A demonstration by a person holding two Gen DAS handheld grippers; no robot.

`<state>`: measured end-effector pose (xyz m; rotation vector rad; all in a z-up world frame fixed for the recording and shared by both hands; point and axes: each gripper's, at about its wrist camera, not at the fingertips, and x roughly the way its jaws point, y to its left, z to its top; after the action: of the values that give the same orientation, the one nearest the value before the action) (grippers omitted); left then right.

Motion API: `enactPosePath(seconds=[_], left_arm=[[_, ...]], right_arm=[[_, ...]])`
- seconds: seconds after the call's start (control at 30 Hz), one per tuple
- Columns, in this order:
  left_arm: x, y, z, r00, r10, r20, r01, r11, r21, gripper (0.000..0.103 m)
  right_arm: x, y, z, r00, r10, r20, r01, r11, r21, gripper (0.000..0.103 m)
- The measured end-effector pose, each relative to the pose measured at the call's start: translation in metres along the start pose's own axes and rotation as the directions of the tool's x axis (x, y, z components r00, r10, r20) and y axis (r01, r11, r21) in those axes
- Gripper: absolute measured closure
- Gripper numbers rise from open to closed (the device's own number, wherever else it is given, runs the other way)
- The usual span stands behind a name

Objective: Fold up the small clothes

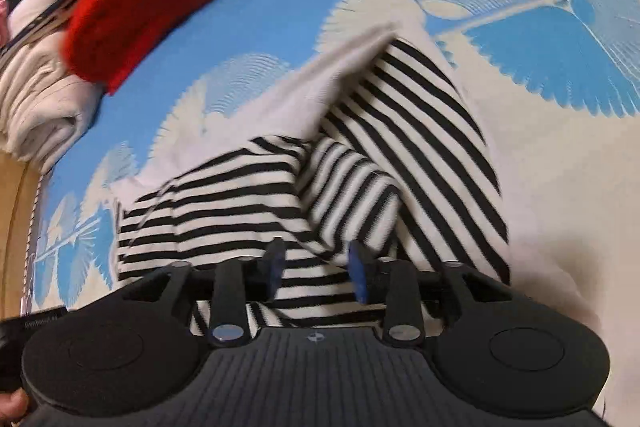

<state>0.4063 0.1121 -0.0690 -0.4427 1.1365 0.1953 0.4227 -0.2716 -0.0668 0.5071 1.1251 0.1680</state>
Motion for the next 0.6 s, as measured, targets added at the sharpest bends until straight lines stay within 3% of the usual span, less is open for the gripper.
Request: enactPosePath(seconds=[0.1, 0.13, 0.2, 0.27, 0.37, 0.43, 0.53, 0.6], left_arm=[[0.015, 0.007, -0.006, 0.991, 0.063, -0.118, -0.060, 0.998, 0.024, 0.083], [0.009, 0.009, -0.007, 0.993, 0.059, -0.104, -0.058, 0.998, 0.016, 0.083], [-0.020, 0.012, -0.008, 0.999, 0.052, -0.015, -0.051, 0.998, 0.040, 0.083], [-0.057, 0.007, -0.012, 0.991, 0.007, 0.131, -0.021, 0.994, 0.103, 0.083], [-0.109, 0.004, -0.026, 0.960, -0.060, 0.274, -0.004, 0.974, 0.226, 0.083], [-0.145, 0.005, -0.040, 0.945, -0.084, 0.316, -0.018, 0.951, 0.308, 0.083], [-0.199, 0.017, -0.066, 0.916, -0.154, 0.371, -0.020, 0.905, 0.425, 0.078], [-0.229, 0.030, -0.087, 0.894, -0.197, 0.402, -0.014, 0.885, 0.464, 0.077]], right_arm=[[0.023, -0.021, -0.005, 0.989, -0.042, -0.143, 0.061, 0.990, 0.128, 0.060], [0.027, -0.027, -0.009, 0.985, -0.056, -0.160, 0.082, 0.984, 0.158, 0.063], [0.016, -0.023, -0.007, 0.988, -0.069, -0.139, 0.091, 0.984, 0.156, 0.061], [-0.010, -0.010, 0.000, 0.997, -0.054, -0.062, 0.061, 0.992, 0.112, 0.061], [-0.064, 0.007, 0.010, 0.995, -0.017, 0.095, 0.011, 0.998, 0.055, 0.060], [-0.100, 0.011, 0.011, 0.983, -0.007, 0.181, -0.001, 0.999, 0.047, 0.057], [-0.159, 0.002, 0.002, 0.962, 0.063, 0.264, -0.099, 0.987, 0.126, 0.057], [-0.194, -0.004, -0.015, 0.945, 0.090, 0.316, -0.126, 0.988, 0.093, 0.056]])
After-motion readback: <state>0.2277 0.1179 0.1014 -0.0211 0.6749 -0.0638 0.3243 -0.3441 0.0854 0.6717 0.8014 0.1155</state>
